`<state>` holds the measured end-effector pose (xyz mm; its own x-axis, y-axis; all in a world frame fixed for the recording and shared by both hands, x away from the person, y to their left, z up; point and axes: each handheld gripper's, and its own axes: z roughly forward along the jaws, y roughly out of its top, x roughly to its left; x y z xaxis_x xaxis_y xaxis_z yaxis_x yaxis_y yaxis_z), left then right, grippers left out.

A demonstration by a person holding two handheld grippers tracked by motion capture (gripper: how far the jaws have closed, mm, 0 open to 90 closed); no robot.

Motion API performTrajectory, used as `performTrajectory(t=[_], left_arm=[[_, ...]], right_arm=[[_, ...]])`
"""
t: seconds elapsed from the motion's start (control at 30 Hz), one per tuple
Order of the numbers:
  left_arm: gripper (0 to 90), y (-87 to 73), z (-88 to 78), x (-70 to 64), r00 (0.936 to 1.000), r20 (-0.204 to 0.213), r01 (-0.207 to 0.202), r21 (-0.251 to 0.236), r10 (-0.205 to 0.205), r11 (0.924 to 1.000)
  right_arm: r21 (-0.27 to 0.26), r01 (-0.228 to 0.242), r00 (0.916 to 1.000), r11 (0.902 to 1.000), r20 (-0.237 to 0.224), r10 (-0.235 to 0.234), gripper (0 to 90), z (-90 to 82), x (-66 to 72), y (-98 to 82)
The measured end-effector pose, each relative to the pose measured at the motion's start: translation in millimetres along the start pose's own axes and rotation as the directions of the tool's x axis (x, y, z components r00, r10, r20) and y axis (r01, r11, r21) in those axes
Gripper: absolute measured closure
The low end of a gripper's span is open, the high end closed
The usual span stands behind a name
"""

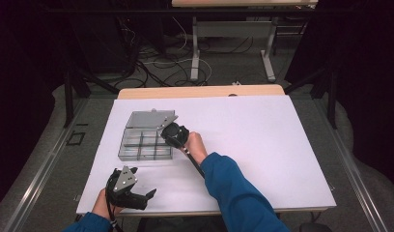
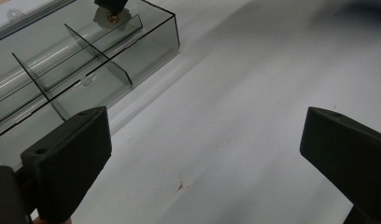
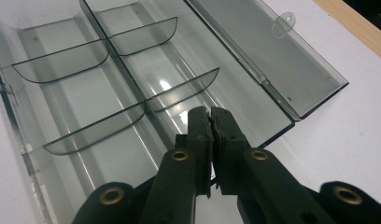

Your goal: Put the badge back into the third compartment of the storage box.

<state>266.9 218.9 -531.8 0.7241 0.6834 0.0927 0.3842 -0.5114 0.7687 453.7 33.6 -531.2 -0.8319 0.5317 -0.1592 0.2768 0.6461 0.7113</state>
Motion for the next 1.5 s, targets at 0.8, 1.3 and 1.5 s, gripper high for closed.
performTrajectory(t=[0.8, 1.3, 1.5], left_arm=[[2.1, -0.1, -0.4, 0.0, 1.0, -0.003, 0.002, -0.004, -0.002, 1.0], [2.1, 0.0, -0.2, 0.4, 1.0, -0.007, 0.003, -0.006, -0.003, 1.0], [2.1, 0.2, -0.1, 0.1, 1.0, -0.007, 0.003, -0.003, -0.003, 1.0]], right_arm=[[-0.008, -0.022, 0.9995, 0.9997, -0.025, 0.021, 80.6, -9.5, 1.4, 2.0], [-0.021, -0.094, 0.9849, 0.9954, -0.148, 0.09, 37.4, -54.9, -11.4, -20.4], [-0.031, -0.107, 0.9782, 0.9938, -0.183, 0.099, 21.9, -72.3, -17.1, -35.8]])
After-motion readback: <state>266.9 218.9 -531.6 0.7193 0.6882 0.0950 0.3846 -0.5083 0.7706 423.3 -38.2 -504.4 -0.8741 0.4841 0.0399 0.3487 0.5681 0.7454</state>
